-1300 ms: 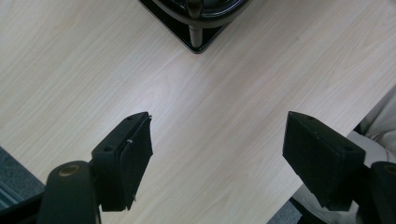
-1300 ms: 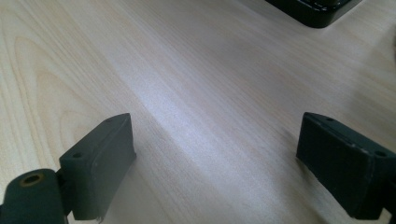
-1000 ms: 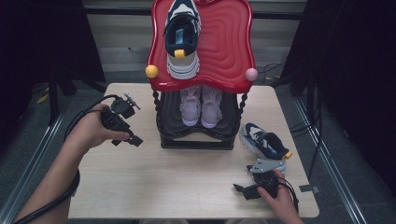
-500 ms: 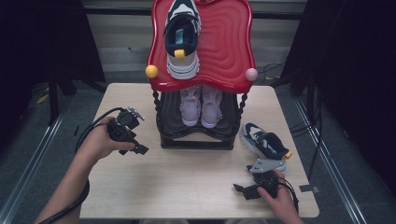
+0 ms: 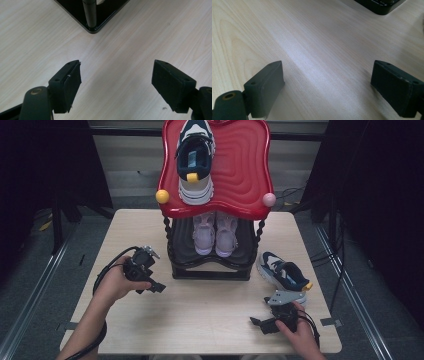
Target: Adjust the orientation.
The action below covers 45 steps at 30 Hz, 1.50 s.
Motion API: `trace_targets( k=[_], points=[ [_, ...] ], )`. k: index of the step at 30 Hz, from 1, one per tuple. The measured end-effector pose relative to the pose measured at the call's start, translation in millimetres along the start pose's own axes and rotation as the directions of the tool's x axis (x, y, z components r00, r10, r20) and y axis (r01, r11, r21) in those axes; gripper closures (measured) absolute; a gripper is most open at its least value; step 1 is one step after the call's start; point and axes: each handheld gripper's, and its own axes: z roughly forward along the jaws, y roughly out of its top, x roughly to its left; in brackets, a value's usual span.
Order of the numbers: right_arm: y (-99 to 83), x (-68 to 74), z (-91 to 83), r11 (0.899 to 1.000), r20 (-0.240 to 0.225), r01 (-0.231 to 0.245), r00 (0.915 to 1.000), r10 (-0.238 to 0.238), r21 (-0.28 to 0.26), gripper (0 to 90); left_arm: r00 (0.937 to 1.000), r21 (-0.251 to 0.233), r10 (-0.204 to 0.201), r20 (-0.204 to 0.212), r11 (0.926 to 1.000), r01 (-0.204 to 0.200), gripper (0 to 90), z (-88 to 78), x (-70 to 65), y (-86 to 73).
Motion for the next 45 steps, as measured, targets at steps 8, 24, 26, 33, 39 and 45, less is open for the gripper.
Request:
trace_targets(
  k=[8,24,26,33,39,45],
  points=[
    [0.0,0.0,0.0,1.000,0.000,0.000,1.0000,0.000,0.000,10.3,1.0000,-0.032,0.001,-0.003,0.9995,-0.001,23.2,23.4,-1.2,-7.3],
    [0.0,0.0,0.0,1.000,0.000,0.000,1.0000,0.000,0.000,10.4,0.9997,-0.086,0.004,-0.026,0.9962,-0.006,23.2,62.5,-4.1,-20.0],
    [0.0,0.0,0.0,1.000,0.000,0.000,1.0000,0.000,0.000,10.4,0.9994,-0.112,-0.013,-0.031,0.9937,0.010,23.3,65.7,-3.4,-21.9],
    [0.0,0.0,0.0,1.000,0.000,0.000,1.0000,0.000,0.000,10.4,0.9973,-0.164,-0.044,-0.058,0.9858,0.034,22.7,77.0,-2.0,-29.9],
    [0.0,-0.1,0.0,1.000,-0.001,0.001,1.0000,-0.001,-0.001,10.4,0.9958,-0.197,-0.014,-0.091,0.9803,-0.004,17.4,81.8,-7.1,-33.4],
    [0.0,0.0,0.0,1.000,0.000,0.000,1.0000,0.000,0.000,10.4,0.9948,-0.247,-0.007,-0.102,0.9689,-0.018,15.0,84.2,-9.2,-40.2]
  ],
)
